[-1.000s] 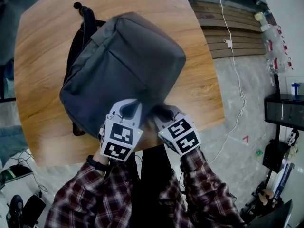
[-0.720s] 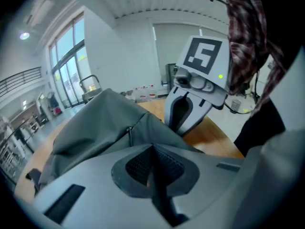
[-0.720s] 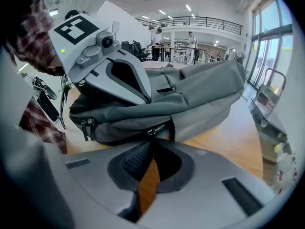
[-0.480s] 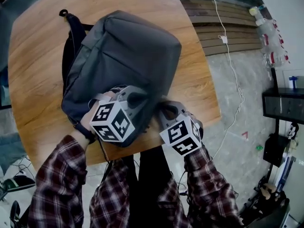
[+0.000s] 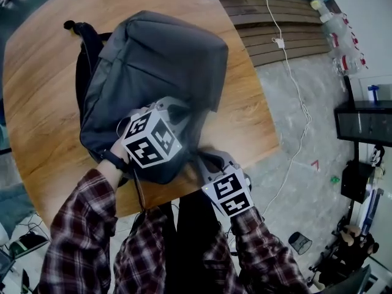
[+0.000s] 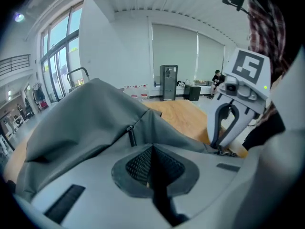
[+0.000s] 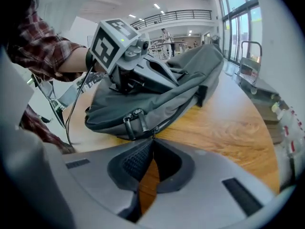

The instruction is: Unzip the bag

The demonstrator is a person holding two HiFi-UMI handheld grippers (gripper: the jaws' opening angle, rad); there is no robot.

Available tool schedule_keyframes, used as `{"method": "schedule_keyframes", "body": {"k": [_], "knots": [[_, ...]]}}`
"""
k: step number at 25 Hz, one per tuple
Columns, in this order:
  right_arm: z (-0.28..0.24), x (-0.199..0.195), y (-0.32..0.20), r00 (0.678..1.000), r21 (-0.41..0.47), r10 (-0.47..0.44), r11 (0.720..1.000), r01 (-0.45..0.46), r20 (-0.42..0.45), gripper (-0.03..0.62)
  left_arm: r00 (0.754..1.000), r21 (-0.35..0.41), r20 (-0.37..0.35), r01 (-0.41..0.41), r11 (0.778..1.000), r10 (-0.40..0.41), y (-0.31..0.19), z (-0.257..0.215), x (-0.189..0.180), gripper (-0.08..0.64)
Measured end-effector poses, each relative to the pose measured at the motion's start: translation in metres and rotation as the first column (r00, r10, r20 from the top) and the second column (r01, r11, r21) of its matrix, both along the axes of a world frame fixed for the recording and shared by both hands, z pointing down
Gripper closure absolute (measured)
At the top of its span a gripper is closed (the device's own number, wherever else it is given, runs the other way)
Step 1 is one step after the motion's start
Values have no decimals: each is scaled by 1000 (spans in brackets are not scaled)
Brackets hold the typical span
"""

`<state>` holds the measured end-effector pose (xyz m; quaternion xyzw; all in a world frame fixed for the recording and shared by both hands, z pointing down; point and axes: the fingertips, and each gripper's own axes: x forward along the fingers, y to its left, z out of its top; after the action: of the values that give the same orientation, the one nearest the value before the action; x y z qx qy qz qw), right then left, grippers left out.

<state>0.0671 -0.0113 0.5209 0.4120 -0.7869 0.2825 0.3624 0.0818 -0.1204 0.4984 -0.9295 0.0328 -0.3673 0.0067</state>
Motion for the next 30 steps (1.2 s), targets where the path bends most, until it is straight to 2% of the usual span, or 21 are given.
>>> {"method": "schedule_keyframes", "body": {"k": [4, 8, 12, 16, 20, 24, 30], "knots": [[-1, -8, 7, 998, -21, 54, 998, -53, 38, 575, 999, -21, 16, 46, 999, -45, -14, 1, 6, 551], [2, -33, 24, 997, -54, 13, 999, -9, 71, 575, 993, -11, 17, 119, 993, -119, -35, 2, 10, 551], [-5, -47, 28, 995, -17, 28, 999, -27, 92, 575, 985, -23, 8, 172, 985, -172, -52, 0, 15, 551], [-2, -33, 22, 999, -1, 11, 1000, -11, 51, 577, 982, 11, -14, 186, 982, -186, -53, -2, 11, 551], [-3, -15, 16, 1000, 27, -16, 1000, 16, -3, 577, 966, 17, -29, 258, 966, -257, -59, -4, -4, 551], [0, 14, -3, 998, 55, -31, 998, 35, -60, 576, 946, 20, 16, 323, 946, -324, -65, 4, -34, 551], [0, 47, -62, 989, 110, -68, 991, 83, -135, 575, 931, 3, 67, 359, 933, -359, -34, 13, -80, 551]]}}
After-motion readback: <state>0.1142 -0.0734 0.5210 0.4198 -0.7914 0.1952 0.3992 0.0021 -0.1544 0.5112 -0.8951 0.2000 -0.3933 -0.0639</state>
